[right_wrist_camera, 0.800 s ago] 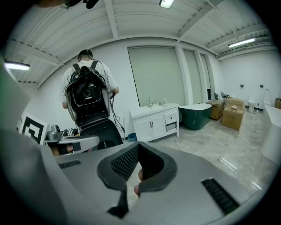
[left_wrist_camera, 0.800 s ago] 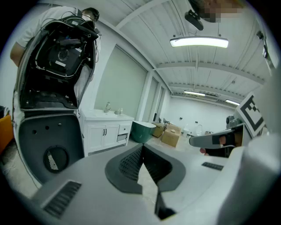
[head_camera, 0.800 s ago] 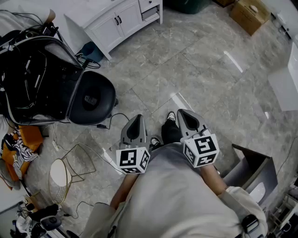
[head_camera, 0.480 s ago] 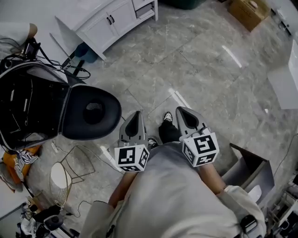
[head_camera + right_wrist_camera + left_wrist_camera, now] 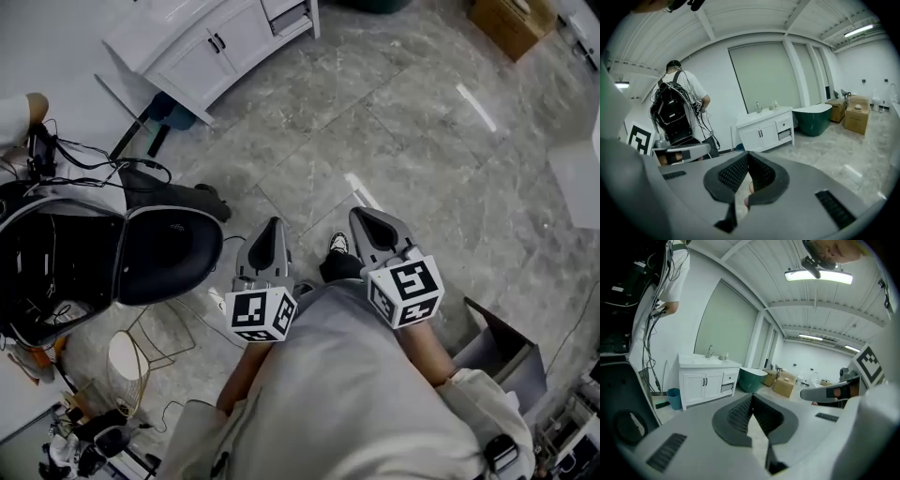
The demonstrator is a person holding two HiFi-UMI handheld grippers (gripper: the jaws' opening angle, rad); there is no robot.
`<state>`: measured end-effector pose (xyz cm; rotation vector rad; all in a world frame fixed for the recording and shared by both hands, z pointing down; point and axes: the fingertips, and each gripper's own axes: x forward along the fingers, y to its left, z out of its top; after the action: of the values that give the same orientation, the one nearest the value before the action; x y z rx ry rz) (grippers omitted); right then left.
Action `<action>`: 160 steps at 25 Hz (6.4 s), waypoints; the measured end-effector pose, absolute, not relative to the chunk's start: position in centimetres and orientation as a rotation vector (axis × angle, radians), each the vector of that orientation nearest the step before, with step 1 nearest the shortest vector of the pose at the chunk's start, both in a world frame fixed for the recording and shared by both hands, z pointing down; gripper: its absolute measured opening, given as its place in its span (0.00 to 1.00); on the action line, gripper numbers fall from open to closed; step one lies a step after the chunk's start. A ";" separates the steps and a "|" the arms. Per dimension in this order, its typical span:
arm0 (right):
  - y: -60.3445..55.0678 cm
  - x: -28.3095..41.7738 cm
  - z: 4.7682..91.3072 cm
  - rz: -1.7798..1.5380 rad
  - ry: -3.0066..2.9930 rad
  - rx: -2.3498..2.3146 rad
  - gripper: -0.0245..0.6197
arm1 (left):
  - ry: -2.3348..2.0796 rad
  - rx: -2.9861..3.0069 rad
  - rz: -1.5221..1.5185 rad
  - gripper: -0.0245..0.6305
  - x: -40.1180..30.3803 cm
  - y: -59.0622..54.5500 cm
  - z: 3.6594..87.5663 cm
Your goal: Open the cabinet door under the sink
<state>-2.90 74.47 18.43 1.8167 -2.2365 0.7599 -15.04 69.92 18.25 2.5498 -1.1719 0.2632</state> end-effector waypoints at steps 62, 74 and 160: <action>37.5 0.8 19.1 0.745 -2.168 1.593 0.05 | -1.156 2.428 0.221 0.04 -11.0 33.7 19.6; 31.5 -0.2 19.1 0.724 -2.194 1.551 0.05 | -1.242 2.410 0.203 0.04 -13.0 27.8 19.3; -5.5 10.7 27.2 0.659 -2.274 1.035 0.05 | -1.612 2.096 0.383 0.04 -4.4 -0.8 25.1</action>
<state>10.73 -5.47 27.19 1.0345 -2.2736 0.6592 -4.40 -0.84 25.07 2.0957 -1.6117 0.3830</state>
